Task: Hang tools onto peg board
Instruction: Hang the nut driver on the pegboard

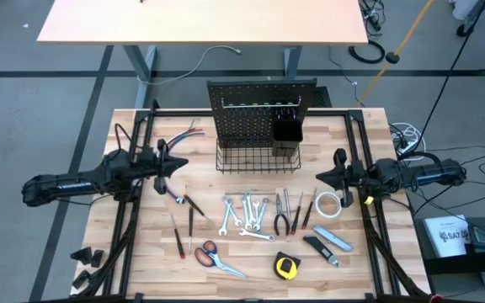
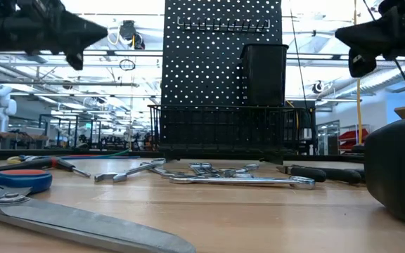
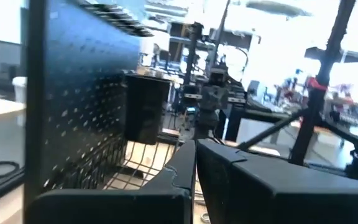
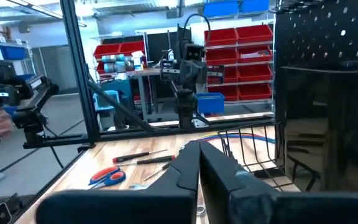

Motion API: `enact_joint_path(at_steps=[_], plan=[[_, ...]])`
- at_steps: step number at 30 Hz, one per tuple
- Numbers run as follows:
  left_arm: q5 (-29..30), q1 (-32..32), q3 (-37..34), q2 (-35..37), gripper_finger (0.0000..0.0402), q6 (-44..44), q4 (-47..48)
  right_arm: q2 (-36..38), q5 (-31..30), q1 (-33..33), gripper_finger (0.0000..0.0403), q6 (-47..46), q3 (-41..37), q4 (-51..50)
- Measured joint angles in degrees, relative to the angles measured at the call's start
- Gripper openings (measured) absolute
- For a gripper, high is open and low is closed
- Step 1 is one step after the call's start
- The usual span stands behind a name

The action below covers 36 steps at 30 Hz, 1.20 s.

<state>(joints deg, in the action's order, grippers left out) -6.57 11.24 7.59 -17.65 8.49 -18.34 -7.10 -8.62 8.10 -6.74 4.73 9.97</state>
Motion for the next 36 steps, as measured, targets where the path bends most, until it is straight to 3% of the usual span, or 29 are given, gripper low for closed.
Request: enact_joint_path(at_steps=[6,10,13,17,20,24,31,36], plan=[[1.0,-5.6,6.4,-10.1,0.0019,-5.2,2.9,-10.4,0.6,0.2,0.0045,-7.7,4.4,1.8],[5.6,-11.6,10.8,-16.9,0.0019,-9.0,7.4,-18.6,5.5,1.8,0.0072,-12.9,10.8,-0.4],[9.1,-16.7,13.8,-21.1,0.0019,-11.3,8.4,-25.2,5.8,4.2,0.0086,-15.1,16.1,-3.5],[16.6,-24.1,17.4,-25.9,0.0019,-15.0,10.6,-35.3,5.8,8.3,0.0091,-17.5,22.9,-8.1],[26.0,-29.2,21.0,-28.9,0.0019,-15.4,16.3,-43.0,5.8,11.1,0.0089,-20.3,28.2,-12.2],[33.1,-34.3,24.9,-32.4,0.0019,-15.3,22.4,-52.1,5.8,13.8,0.0089,-27.3,36.4,-23.8],[32.5,-36.5,26.3,-36.5,0.0019,-14.7,23.7,-62.5,5.8,16.3,0.0089,-44.1,48.2,-49.9],[32.2,-36.5,26.3,-39.4,0.0019,-10.4,23.1,-65.3,5.5,18.2,0.0089,-52.2,49.5,-58.7]])
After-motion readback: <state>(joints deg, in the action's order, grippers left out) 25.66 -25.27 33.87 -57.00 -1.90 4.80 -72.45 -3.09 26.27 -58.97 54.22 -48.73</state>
